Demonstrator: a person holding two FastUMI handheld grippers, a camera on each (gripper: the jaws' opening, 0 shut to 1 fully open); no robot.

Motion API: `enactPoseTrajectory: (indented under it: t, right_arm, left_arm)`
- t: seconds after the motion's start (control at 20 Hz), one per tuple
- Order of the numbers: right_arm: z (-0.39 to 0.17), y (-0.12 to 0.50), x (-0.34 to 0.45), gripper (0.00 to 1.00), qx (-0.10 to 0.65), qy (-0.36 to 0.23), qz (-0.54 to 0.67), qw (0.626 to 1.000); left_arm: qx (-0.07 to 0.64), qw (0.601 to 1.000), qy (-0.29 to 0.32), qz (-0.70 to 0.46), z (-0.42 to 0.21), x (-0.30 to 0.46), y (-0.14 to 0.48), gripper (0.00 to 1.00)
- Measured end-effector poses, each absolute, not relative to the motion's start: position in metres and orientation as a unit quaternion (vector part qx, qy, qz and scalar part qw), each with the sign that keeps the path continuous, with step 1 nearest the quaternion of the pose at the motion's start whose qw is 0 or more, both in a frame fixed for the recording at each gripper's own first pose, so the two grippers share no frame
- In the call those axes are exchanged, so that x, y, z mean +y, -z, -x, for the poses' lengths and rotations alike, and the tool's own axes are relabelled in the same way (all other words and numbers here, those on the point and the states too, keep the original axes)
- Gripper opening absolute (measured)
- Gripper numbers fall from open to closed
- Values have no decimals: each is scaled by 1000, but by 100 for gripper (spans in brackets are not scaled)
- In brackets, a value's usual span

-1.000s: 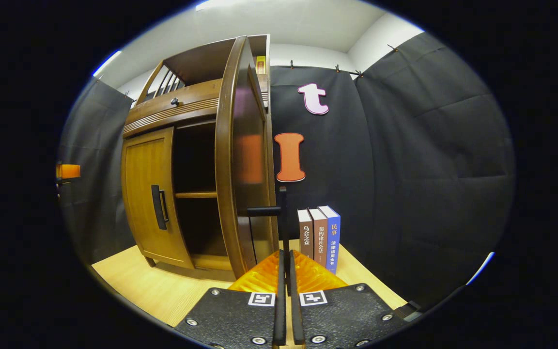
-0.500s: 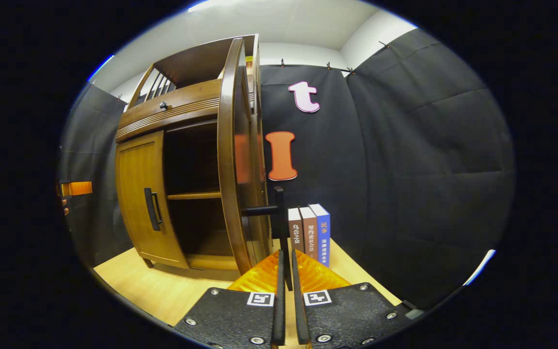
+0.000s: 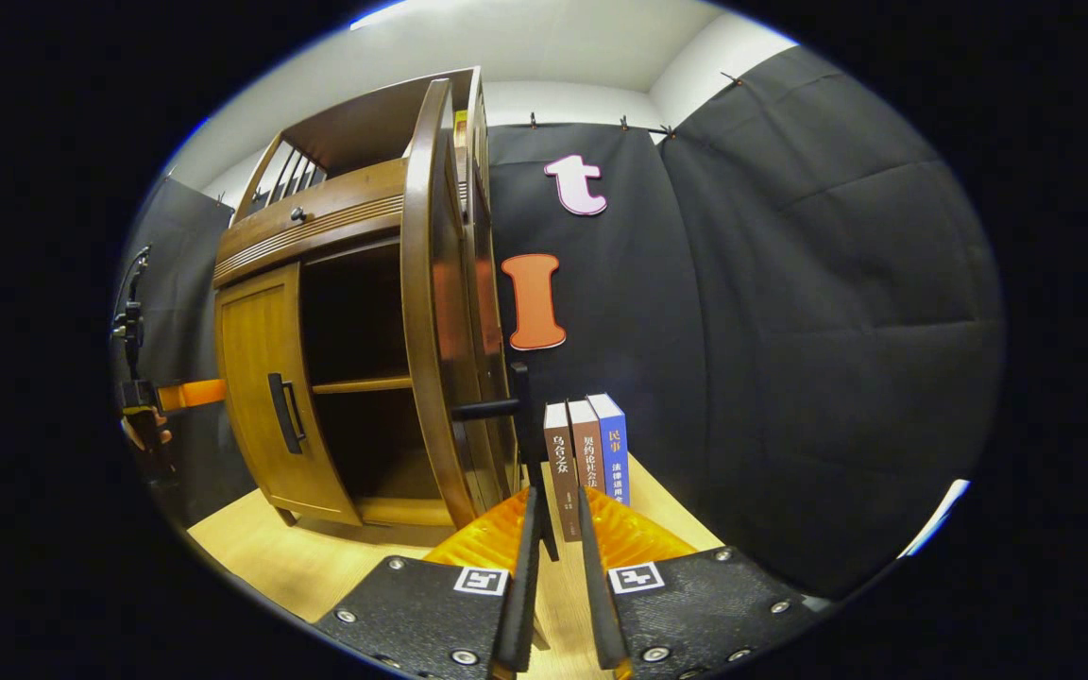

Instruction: Open the right door of the double-door shoe cabinet with the right hand, and open the left door with the left hand.

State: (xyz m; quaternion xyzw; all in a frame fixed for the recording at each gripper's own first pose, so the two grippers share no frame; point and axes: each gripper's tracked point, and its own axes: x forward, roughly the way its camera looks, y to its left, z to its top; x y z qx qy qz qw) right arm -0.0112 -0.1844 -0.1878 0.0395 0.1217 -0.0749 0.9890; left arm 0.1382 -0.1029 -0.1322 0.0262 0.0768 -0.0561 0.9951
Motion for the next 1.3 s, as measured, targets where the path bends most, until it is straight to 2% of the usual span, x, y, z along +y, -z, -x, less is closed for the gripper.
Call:
enactPoseTrajectory:
  t: [0.05,0.1,0.2,0.25,0.55,0.65,0.75,0.8,0.85,0.95,1.0,1.05,1.2,1.25,1.3]
  right_arm:
    - [12,187,-186,27,121,75,-42,989]
    - [13,185,-188,39,118,76,-47,989]
    - [15,178,-189,41,110,78,-59,989]
    - [17,174,-192,31,105,82,-59,989]
    - [18,170,-206,32,96,106,-39,989]
    - [17,171,-208,53,97,110,-38,989]
    - [17,171,-212,53,95,115,-31,988]
    - [18,170,-213,42,93,119,-30,988]
    - [18,168,-213,43,90,121,-28,988]
    - [18,166,-214,63,85,124,-20,988]
    - [17,166,-213,43,84,122,-14,989]
    - [16,166,-213,46,84,122,-8,989]
    - [15,165,-212,63,83,122,-3,989]
    - [15,164,-211,66,82,123,-5,989]
    - [14,164,-213,66,82,125,-5,989]
  left_arm:
    - [82,995,57,-26,-145,-105,140,95]
    - [85,995,55,-27,-151,-105,145,95]
    - [90,994,49,-32,-168,-105,156,95]
    - [94,994,46,-35,-175,-106,163,95]
    - [105,993,44,-27,-212,-110,186,98]
    - [106,993,44,-26,-220,-111,190,96]
    - [106,993,47,-25,-228,-112,194,95]
    - [108,993,49,-25,-231,-114,197,95]
    - [110,992,49,-26,-235,-115,199,95]
    - [108,992,55,-25,-240,-117,201,85]
    - [103,993,55,-26,-242,-117,199,80]
    - [99,993,59,-26,-243,-118,199,81]
    - [97,993,68,-29,-243,-124,199,73]
    - [101,992,73,-28,-242,-126,201,71]
    - [97,992,85,-19,-242,-131,200,65]
